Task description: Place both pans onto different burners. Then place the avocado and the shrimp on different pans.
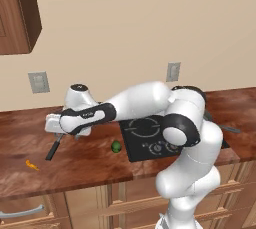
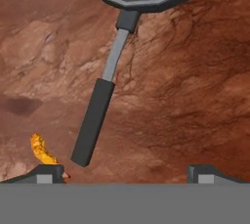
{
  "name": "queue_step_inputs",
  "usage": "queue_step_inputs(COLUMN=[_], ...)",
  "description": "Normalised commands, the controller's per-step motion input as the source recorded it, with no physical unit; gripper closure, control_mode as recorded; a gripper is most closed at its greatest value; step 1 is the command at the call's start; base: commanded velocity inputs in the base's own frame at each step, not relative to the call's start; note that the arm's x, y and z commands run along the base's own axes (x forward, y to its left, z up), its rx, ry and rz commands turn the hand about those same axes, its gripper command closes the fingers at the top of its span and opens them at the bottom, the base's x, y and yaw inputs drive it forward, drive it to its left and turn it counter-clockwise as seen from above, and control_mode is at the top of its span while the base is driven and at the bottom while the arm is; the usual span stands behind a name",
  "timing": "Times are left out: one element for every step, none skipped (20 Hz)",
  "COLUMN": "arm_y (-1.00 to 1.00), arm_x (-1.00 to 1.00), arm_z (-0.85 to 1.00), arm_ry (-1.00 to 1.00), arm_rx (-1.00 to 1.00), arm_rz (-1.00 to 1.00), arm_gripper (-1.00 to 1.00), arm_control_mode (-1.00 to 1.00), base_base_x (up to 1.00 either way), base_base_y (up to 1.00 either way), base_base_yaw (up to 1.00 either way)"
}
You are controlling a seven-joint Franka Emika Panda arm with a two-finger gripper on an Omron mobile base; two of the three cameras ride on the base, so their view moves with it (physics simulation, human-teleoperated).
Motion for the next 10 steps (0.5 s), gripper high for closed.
queue_step_inputs(arm_y=[0.22,0.22,0.22,0.21,0.19,0.21,0.19,0.19,0.17,0.15], arm_x=[0.00,0.00,0.00,0.00,0.04,0.06,0.09,0.08,0.09,0.15], arm_z=[-0.02,-0.01,-0.01,-0.01,-0.02,-0.04,-0.02,-0.01,0.00,-0.02], arm_ry=[0.00,0.00,0.00,0.00,0.00,0.00,0.00,0.00,0.00,0.00], arm_rx=[-0.08,-0.09,-0.08,-0.05,-0.03,-0.05,-0.05,-0.03,-0.02,-0.01], arm_rz=[-0.08,-0.08,-0.08,-0.06,-0.05,-0.04,-0.04,-0.04,-0.03,-0.03], arm_gripper=[-1.00,-1.00,-1.00,-1.00,-1.00,-1.00,-1.00,-1.00,-1.00,-1.00], arm_control_mode=[-1.00,-1.00,-1.00,-1.00,-1.00,-1.00,-1.00,-1.00,-1.00,-1.00], base_base_x=[0.00,0.00,0.00,0.00,0.00,0.00,0.00,0.00,0.00,0.00], base_base_y=[0.00,0.00,0.00,0.00,0.00,0.00,0.00,0.00,0.00,0.00], base_base_yaw=[0.00,0.00,0.00,0.00,0.00,0.00,0.00,0.00,0.00,0.00])
